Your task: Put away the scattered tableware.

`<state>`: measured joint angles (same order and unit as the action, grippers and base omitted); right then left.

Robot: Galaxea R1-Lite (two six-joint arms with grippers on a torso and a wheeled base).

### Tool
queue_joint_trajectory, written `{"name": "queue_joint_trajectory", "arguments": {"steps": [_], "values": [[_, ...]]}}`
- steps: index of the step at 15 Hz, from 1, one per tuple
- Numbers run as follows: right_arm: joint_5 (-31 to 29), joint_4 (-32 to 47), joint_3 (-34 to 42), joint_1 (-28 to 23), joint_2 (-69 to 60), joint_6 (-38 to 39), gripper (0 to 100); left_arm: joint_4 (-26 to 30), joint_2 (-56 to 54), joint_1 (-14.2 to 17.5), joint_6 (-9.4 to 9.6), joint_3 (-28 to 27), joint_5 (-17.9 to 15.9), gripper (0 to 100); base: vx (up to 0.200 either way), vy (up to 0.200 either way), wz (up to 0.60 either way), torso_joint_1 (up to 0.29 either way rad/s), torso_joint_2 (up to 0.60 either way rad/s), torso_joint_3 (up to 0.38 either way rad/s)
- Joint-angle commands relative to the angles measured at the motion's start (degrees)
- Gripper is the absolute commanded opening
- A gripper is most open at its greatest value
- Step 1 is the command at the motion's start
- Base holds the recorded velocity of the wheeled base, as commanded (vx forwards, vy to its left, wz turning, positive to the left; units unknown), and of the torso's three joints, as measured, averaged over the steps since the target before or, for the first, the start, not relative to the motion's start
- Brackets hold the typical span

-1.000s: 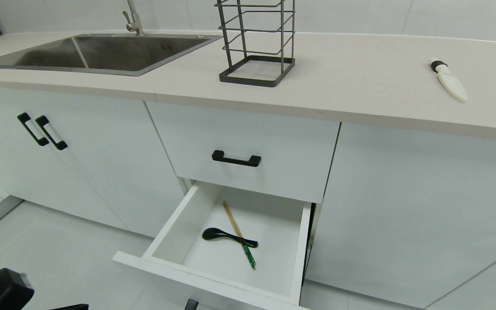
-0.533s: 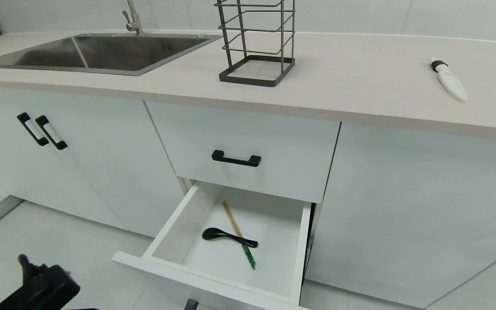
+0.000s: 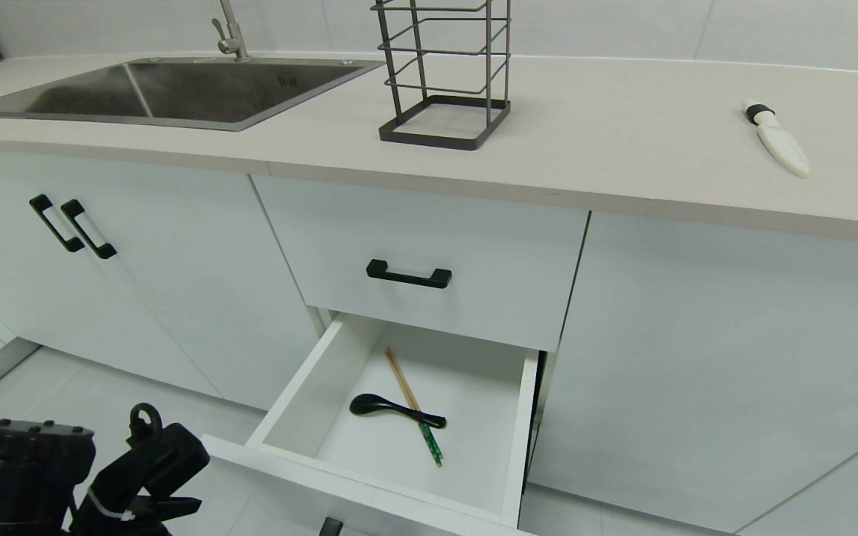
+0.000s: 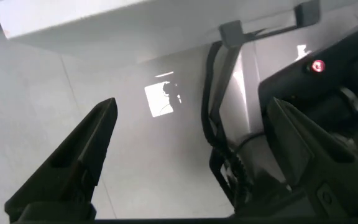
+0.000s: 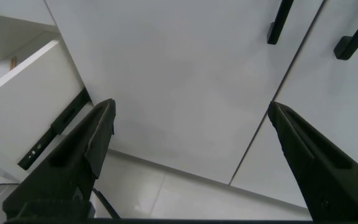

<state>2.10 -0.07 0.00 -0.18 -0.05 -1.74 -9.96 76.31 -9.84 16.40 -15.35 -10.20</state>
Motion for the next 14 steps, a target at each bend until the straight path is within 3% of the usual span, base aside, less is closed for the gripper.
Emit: {"name": "queue_joint_trajectory", "arguments": {"steps": [1, 4, 9, 14], "values": [[0.0, 0.0, 0.0, 0.0, 0.0, 0.0, 100, -3.6, 6.2, 0.0, -0.49, -0.4, 0.2, 100, 0.000, 0.000, 0.00, 0.000, 0.00, 0.000], [0.0, 0.0, 0.0, 0.0, 0.0, 0.0, 100, -12.6, 10.7, 0.0, -1.89, 0.1, 1.1, 100, 0.000, 0.000, 0.00, 0.000, 0.00, 0.000], [-0.1, 0.0, 0.0, 0.0, 0.0, 0.0, 100, -16.3, 13.4, 0.0, -2.25, -0.9, 0.9, 100, 0.000, 0.000, 0.00, 0.000, 0.00, 0.000], [0.0, 0.0, 0.0, 0.0, 0.0, 0.0, 100, -33.2, 20.3, 0.0, -2.07, -0.6, 0.9, 100, 0.000, 0.000, 0.00, 0.000, 0.00, 0.000]]}}
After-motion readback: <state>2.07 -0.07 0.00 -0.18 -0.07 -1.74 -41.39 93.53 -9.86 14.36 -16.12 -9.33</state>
